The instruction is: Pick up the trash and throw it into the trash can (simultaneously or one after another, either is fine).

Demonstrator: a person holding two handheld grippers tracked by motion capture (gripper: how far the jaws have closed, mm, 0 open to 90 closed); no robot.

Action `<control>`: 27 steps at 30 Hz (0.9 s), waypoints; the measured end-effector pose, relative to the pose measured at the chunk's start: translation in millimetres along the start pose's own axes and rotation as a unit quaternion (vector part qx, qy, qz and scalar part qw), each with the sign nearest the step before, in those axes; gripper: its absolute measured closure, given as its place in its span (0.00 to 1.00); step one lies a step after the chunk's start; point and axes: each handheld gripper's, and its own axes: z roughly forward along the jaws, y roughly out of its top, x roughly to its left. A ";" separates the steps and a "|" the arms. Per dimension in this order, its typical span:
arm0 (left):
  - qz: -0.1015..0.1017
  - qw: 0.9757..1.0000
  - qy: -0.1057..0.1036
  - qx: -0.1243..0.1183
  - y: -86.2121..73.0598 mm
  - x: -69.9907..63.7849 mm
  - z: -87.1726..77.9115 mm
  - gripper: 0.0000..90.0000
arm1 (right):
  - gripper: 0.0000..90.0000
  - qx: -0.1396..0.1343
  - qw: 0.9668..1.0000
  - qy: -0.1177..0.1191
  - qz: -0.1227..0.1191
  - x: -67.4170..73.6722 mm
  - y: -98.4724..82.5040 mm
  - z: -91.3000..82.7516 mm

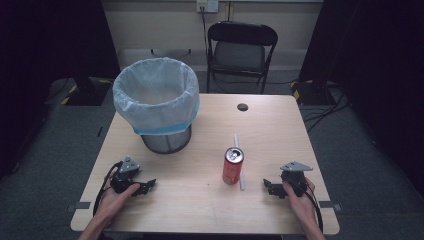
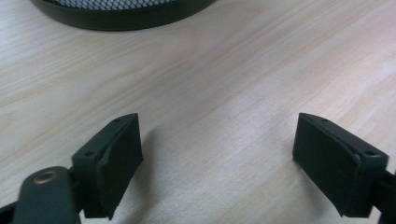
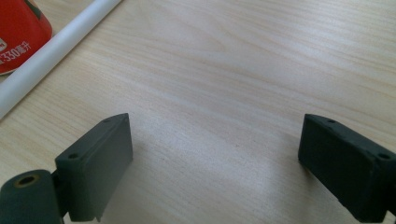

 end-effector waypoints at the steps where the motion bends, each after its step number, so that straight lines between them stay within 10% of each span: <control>1: -0.002 1.000 -0.006 -0.002 0.7 -0.8 -0.5 0.18 | 0.10 0.000 1.000 0.000 0.000 0.0 0.0 0.0; 13: 0.018 0.998 -0.041 -0.041 17.5 -18.4 -5.0 0.20 | 0.10 0.000 1.000 0.000 0.000 0.0 0.0 0.0; 27: 0.049 0.989 -0.110 -0.090 50.7 -54.9 -1.5 0.22 | 0.10 0.000 1.000 0.000 0.000 0.0 0.0 0.0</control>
